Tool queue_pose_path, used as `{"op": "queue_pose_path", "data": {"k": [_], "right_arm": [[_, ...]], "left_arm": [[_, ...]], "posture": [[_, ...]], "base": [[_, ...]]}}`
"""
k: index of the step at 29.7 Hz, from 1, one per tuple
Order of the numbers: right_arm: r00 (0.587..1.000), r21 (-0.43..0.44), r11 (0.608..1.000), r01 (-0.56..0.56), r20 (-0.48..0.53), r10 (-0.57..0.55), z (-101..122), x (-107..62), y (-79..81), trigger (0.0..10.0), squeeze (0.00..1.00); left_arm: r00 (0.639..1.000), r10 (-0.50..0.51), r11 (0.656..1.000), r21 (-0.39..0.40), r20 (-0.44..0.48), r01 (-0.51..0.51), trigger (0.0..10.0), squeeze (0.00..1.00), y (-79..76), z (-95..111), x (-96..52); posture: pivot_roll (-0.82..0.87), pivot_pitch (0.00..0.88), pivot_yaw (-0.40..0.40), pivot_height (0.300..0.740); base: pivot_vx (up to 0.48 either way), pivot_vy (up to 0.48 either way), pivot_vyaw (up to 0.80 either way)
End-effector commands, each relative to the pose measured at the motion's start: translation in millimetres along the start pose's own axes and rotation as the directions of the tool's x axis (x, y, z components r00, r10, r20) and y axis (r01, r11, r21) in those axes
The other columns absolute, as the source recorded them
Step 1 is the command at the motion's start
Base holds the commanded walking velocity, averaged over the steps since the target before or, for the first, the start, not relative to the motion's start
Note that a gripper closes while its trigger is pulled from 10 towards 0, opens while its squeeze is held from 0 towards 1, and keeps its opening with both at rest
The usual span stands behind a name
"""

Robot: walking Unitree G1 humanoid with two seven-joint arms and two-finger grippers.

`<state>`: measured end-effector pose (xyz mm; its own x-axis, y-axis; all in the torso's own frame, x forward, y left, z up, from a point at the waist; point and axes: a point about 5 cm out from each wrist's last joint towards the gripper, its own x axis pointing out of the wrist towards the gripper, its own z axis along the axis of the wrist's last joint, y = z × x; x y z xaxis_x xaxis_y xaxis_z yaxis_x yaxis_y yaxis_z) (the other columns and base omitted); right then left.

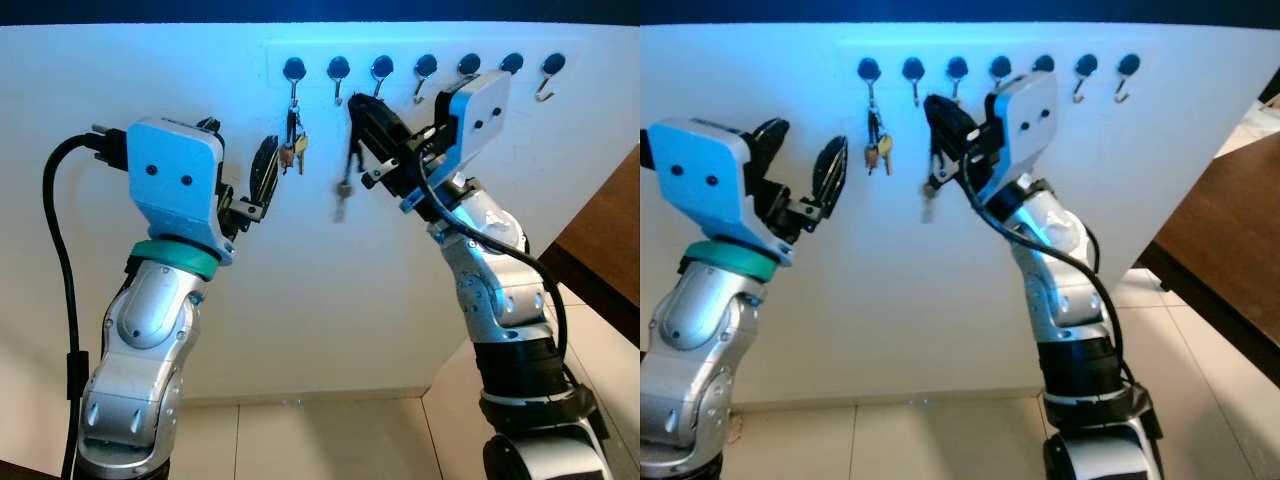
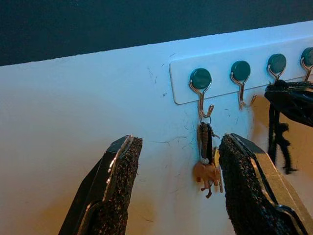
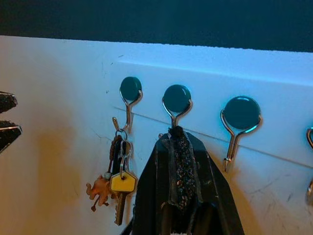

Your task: Hang keys on a hook

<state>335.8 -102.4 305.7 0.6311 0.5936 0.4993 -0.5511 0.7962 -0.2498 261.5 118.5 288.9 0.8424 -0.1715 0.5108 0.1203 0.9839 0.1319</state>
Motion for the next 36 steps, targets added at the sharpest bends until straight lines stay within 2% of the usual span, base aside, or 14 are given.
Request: {"op": "queue_pose_path", "data": {"k": [1,17,28,36], "right_arm": [[0.999,-0.001,1.0,-0.013,0.035,0.013,6.3,4.2,1.1,10.0,0.0],[0.998,-0.021,1.0,0.0,0.068,0.002,12.6,15.5,-4.6,10.0,0.0],[1.0,-0.034,0.999,0.013,0.018,-0.013,1.9,16.4,-7.5,10.0,0.0],[0.999,-0.033,0.999,-0.04,0.002,0.04,-4.2,19.8,-1.5,10.0,0.0]], "left_arm": [[1.0,-0.008,1.0,-0.001,0.003,0.008,10.0,0.0,-0.7,2.3,0.1],[1.0,-0.015,1.0,-0.005,-0.008,0.015,10.0,0.0,-1.5,1.1,1.4],[1.0,-0.017,1.0,-0.003,-0.009,0.017,10.0,0.0,-1.9,1.8,2.4],[1.0,-0.012,1.0,-0.002,-0.01,0.012,10.0,0.0,-1.6,2.6,2.8]], "posture": [[-0.11,0.071,0.059,0.74],[-0.11,0.068,0.07,0.74],[-0.1,0.066,0.075,0.74],[-0.1,0.068,0.073,0.74]], "base": [[0.0,0.0,0.0],[0.0,0.0,0.0],[0.0,0.0,0.0],[0.0,0.0,0.0]]}}
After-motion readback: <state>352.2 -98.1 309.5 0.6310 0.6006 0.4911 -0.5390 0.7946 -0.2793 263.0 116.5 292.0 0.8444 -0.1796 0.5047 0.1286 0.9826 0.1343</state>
